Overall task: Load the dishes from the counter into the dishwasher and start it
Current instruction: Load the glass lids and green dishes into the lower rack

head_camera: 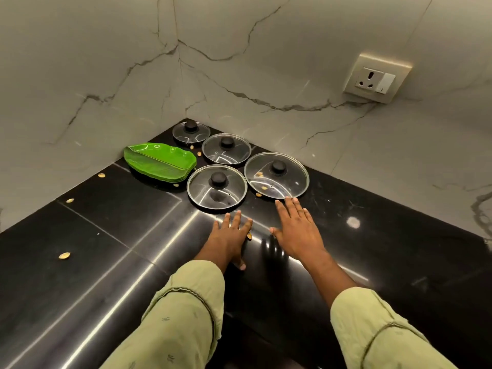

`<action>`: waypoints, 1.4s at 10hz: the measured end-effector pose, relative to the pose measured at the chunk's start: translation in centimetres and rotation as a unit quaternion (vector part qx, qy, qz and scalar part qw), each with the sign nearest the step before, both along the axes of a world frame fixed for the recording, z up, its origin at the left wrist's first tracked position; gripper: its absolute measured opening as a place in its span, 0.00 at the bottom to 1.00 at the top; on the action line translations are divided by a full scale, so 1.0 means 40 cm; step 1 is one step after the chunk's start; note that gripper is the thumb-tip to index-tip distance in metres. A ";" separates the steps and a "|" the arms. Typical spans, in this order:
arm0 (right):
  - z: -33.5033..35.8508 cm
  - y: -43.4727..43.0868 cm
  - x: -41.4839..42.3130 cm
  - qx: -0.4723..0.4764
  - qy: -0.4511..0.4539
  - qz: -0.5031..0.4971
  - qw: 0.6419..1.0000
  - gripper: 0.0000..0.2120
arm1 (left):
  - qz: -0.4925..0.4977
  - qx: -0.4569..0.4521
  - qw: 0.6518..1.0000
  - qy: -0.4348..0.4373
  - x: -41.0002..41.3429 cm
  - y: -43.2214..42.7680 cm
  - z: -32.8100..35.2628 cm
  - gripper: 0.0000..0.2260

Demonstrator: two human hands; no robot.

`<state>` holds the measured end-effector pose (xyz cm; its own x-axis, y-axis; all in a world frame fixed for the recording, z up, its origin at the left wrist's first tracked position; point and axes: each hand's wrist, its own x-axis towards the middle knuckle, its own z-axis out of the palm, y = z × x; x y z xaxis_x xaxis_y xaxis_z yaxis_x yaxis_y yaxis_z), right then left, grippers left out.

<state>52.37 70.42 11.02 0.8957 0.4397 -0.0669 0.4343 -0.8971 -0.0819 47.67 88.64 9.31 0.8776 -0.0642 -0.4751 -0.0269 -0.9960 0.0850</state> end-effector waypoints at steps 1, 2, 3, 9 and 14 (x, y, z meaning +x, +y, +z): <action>-0.023 0.028 0.059 -0.024 0.016 -0.007 1.000 0.34 | -0.031 0.007 0.999 0.035 0.064 0.018 -0.018 0.59; -0.035 0.056 0.128 -0.053 0.019 -0.002 0.998 0.34 | -0.043 0.000 0.996 0.078 0.112 0.028 -0.036 0.62; -0.035 0.090 0.204 -0.081 0.014 0.009 0.997 0.34 | -0.040 -0.006 0.994 0.105 0.132 0.028 -0.048 0.64; -0.058 0.161 0.365 -0.222 -0.056 0.144 0.963 0.27 | -0.048 -0.009 0.990 0.129 0.142 0.027 -0.055 0.63; -0.005 0.115 0.330 -0.227 -0.068 0.095 0.967 0.26 | -0.054 0.000 0.990 0.129 0.139 0.027 -0.045 0.63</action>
<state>65.56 75.03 10.81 0.8156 0.5502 -0.1791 0.5739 -0.7299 0.3714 53.22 89.73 7.50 0.7155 -0.1516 -0.6819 -0.1115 -0.9884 0.1027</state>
